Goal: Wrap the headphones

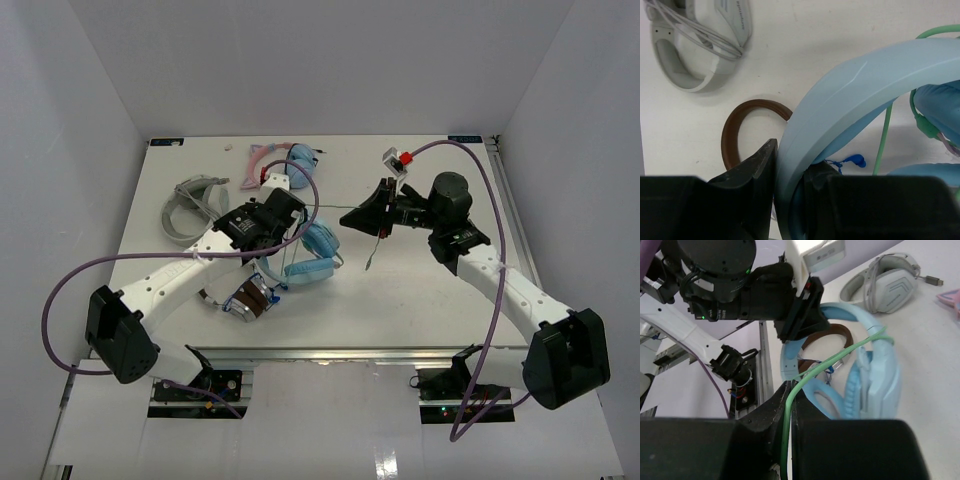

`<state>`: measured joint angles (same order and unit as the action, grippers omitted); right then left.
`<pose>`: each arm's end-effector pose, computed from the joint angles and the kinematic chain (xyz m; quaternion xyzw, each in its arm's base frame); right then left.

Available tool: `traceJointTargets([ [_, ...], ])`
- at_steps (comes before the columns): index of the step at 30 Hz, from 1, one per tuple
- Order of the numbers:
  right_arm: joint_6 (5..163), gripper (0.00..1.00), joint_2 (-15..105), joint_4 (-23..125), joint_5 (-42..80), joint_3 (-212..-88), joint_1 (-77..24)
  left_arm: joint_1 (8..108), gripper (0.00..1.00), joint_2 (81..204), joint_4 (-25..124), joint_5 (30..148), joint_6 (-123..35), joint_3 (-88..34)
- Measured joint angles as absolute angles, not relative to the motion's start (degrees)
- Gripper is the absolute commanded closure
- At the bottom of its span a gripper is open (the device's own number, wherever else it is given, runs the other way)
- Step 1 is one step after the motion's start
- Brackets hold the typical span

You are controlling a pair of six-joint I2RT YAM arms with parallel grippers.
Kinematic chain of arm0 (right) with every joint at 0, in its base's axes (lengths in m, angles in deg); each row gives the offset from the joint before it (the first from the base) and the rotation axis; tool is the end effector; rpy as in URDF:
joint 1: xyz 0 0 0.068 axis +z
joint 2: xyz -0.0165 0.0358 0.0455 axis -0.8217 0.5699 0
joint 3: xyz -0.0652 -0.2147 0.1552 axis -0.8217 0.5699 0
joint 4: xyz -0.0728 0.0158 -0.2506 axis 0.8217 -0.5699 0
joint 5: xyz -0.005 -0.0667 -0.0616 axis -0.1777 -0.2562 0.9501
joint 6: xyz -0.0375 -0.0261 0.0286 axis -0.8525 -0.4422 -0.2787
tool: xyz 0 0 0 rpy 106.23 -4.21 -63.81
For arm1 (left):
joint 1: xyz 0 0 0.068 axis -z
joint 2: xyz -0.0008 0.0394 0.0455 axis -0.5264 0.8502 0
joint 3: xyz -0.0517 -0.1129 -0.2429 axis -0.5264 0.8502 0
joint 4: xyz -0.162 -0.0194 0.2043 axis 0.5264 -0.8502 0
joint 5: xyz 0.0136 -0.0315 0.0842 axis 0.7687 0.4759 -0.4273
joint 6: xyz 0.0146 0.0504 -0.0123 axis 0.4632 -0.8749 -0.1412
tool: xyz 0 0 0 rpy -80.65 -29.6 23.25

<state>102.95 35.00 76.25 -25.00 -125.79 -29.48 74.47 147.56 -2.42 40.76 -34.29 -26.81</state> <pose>0.2406 0.1472 0.3468 -0.3220 0.6067 0.5533 0.4712 0.2222 -0.1738 0.3105 0.0766 0.9052 0.1459 0.3917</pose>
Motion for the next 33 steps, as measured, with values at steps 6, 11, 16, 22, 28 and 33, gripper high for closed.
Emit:
traceJointTargets([
  [6,104.96,0.92,34.75,80.0,-23.57,-123.85,-23.93,73.98,1.0,150.15,-5.13,36.22,-30.46,-32.64],
  [11,104.49,0.92,35.3,80.2,-18.94,-123.16,-17.7,71.78,1.0,150.94,-6.55,37.33,-27.01,-34.69],
  [16,103.62,0.92,37.32,80.9,-14.5,-122.11,-13.04,68.25,1.0,150.21,-6.16,40.51,-26.95,-34.67],
  [22,103.32,0.92,39.91,81.98,-11.63,-121.05,-10.41,66.78,1.0,149.71,-5.58,41.34,-26.59,-34.15],
  [28,103.06,0.92,41.09,83.32,-9.57,-121.04,-7.74,65.71,1.0,147.28,-4.79,42.52,-25.72,-32.86],
  [33,102.36,0.92,43.02,85.49,-8.54,-120.55,-5.38,65.16,1.0,144.68,-4.6,42.75,-23.64,-32.84],
])
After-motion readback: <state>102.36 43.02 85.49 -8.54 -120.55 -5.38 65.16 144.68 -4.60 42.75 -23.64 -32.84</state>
